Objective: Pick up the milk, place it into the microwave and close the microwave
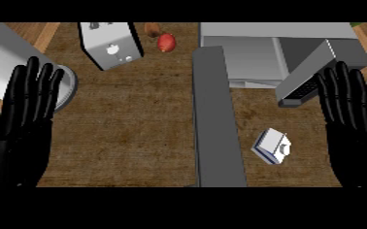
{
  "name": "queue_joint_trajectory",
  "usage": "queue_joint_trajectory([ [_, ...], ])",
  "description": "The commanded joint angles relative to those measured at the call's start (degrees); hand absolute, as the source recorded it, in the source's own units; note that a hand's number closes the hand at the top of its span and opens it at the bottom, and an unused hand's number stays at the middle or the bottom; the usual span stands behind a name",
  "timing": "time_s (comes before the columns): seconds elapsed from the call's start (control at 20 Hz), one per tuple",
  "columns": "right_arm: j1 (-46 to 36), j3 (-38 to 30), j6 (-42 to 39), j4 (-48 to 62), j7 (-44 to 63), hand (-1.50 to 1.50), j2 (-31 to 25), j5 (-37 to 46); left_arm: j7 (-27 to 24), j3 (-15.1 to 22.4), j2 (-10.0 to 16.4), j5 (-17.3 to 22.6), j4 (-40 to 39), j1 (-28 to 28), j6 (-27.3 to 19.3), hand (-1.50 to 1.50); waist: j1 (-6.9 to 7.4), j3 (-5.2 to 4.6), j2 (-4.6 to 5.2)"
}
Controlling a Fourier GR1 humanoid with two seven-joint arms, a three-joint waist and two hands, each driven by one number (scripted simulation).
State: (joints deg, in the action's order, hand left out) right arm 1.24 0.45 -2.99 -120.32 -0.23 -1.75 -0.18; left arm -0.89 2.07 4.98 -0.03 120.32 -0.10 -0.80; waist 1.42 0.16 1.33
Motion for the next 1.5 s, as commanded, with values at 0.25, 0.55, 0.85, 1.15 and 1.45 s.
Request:
queue_joint_trajectory([
  [0.25,0.45,10.85,28.21,-0.21,2.74,-1.5,1.72,19.06,-1.71,-1.94,1.09,-3.27,-2.72,1.28,-0.82,-1.5,-1.3,-0.33,-1.45],
  [0.55,-5.35,29.42,38.95,4.2,9.07,-1.5,1.74,15.03,3.43,-4.84,-1.03,9.86,0.27,6.74,2.28,-1.5,-0.93,-0.21,-1.39],
  [0.85,-6.18,32.9,47.21,8.19,7.68,-1.5,1.75,19.45,-1.61,-4.68,-2.27,8.56,0.23,11.54,3.26,-1.5,-1.17,-0.18,-1.37],
  [1.15,-4.82,31.24,50.48,5.97,14.56,-1.5,1.75,26.35,-7.48,-2.63,-3.31,8.43,2.82,20.19,7.15,-1.5,-1.15,-0.2,-1.45],
  [1.45,-0.97,26.14,49.46,7.23,10.66,-1.5,-1.11,21.11,-5.61,-2.93,-3.99,9.89,7.15,25.71,8.54,-1.5,-1.09,-0.17,-1.44],
])
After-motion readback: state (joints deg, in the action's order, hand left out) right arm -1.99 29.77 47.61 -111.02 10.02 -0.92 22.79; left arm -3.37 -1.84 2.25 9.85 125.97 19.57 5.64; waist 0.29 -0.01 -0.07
